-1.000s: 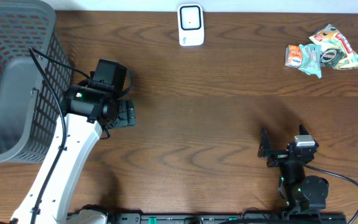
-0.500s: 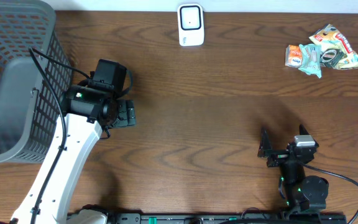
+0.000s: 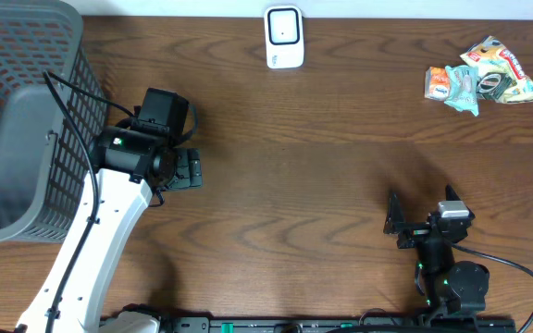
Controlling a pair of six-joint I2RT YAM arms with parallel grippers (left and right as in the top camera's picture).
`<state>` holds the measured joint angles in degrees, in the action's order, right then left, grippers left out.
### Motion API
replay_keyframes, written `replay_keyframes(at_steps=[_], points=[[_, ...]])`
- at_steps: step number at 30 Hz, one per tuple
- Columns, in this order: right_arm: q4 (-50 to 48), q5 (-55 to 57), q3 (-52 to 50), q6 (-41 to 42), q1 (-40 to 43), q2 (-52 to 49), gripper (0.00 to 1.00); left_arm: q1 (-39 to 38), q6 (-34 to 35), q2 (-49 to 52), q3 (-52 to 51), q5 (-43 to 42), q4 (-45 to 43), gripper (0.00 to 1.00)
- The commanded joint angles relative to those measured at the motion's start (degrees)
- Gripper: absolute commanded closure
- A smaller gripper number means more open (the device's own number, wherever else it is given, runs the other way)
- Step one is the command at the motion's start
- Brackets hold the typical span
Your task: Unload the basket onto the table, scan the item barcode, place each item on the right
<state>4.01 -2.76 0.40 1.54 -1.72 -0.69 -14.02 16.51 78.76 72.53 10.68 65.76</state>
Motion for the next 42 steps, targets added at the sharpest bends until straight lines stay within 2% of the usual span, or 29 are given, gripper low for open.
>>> replay_keyframes(at_steps=[1,24,36,42], points=[[0.28,0.9,-0.04,0.52,0.17,0.37,0.01,0.2,0.09,0.22,0.0,0.52,0.17,0.02],[0.28,0.9,-0.04,0.55,0.17,0.37,0.01,0.2,0.09,-2.82,0.0,0.52,0.22,0.02],[0.28,0.9,-0.04,0.55,0.17,0.37,0.01,0.2,0.17,-16.87,-0.83,-5.14,1.07,0.02],[0.28,0.9,-0.04,0.55,0.17,0.37,0.01,0.26,-1.27,-27.06,-9.99,-5.22,-2.16,0.02]])
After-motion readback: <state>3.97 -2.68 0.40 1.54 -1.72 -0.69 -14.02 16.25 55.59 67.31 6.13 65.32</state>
